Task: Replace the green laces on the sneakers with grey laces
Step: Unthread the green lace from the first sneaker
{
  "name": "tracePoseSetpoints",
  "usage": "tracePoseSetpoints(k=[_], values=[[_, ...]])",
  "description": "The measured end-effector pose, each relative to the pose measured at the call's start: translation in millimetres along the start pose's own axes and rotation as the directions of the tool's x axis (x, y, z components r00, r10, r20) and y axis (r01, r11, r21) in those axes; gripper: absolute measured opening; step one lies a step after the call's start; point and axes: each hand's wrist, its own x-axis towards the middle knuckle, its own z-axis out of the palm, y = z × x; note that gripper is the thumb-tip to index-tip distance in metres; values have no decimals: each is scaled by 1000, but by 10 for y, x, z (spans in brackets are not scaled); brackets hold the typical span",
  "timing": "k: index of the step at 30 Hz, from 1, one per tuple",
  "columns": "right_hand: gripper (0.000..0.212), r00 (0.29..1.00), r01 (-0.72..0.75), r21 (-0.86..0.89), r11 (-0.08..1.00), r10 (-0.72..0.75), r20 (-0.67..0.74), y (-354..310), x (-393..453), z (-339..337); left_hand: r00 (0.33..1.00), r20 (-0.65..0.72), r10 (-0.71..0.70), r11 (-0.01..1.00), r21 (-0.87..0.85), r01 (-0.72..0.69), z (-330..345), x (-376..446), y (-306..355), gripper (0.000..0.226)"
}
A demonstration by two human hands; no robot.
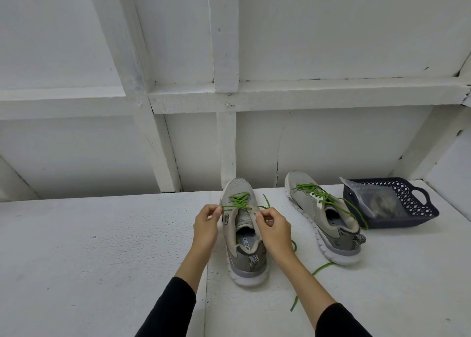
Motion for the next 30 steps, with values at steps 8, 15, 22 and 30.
tracePoseSetpoints(k=[8,15,22,30], values=[[13,1000,15,-1,1000,-15,25,39,3,-26,999,-52,12,1000,9,-12,65,14,9,10],[16,933,169,-70,983,-137,333,145,76,-80,887,284,363,682,567,-461,68,33,233,18],[12,900,240,-85,967,-189,394,100,111,-148,884,242,399,599,661,-451,43,-13,252,18],[16,983,83,-31,996,-76,169,105,10,22,905,249,343,730,535,-424,109,-30,244,13]])
